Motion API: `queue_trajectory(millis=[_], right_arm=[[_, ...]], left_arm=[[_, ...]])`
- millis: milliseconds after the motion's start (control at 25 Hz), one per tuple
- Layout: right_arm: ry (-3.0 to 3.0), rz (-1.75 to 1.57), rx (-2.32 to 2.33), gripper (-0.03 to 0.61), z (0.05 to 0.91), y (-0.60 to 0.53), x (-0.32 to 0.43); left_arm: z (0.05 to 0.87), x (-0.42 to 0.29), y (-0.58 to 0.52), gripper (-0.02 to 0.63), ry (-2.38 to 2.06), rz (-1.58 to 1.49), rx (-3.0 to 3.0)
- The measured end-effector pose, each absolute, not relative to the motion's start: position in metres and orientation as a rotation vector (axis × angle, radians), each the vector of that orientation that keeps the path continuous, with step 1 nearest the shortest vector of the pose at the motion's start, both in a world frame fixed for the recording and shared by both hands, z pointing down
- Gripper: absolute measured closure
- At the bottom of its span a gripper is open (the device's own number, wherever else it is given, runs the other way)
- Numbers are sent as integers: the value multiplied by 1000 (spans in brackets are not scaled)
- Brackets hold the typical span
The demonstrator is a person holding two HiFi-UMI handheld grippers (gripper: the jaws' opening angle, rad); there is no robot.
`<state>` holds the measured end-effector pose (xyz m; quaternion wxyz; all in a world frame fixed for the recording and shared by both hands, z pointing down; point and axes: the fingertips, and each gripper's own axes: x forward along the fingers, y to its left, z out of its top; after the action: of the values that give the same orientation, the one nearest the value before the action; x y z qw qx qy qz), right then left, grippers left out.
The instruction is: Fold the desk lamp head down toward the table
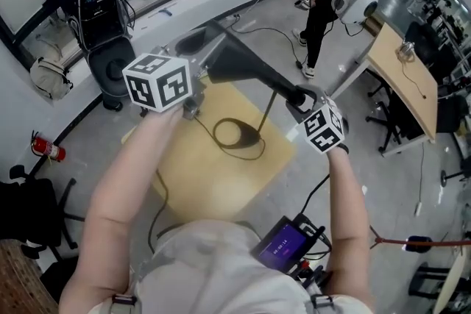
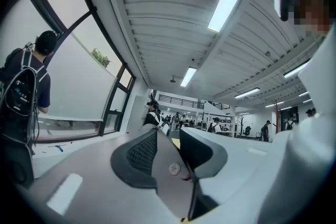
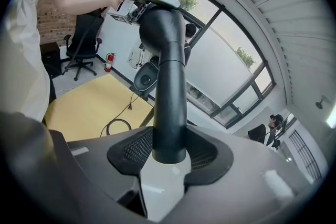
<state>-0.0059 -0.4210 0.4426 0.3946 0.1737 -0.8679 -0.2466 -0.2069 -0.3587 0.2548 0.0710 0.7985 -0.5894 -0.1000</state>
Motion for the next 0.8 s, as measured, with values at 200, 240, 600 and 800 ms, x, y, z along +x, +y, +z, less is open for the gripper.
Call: queue_trajectory(millis=[200,240,600,800], right_arm=[[-2130,-672,428,377,438,-421,1],[-2112,-684,423,377,437,-421,2],[-1983,-773,379,377,427,-415,5],[-1950,-789,381,377,426,-412,6]], left_arm=[[273,-214,-354,479,-1772,-308,2355],[278,-217,-353,479,-1770,-313,2340],[316,-234,-340,474,-1751,-361,2257],[325,-237,-336,474,-1727,-389,2244]])
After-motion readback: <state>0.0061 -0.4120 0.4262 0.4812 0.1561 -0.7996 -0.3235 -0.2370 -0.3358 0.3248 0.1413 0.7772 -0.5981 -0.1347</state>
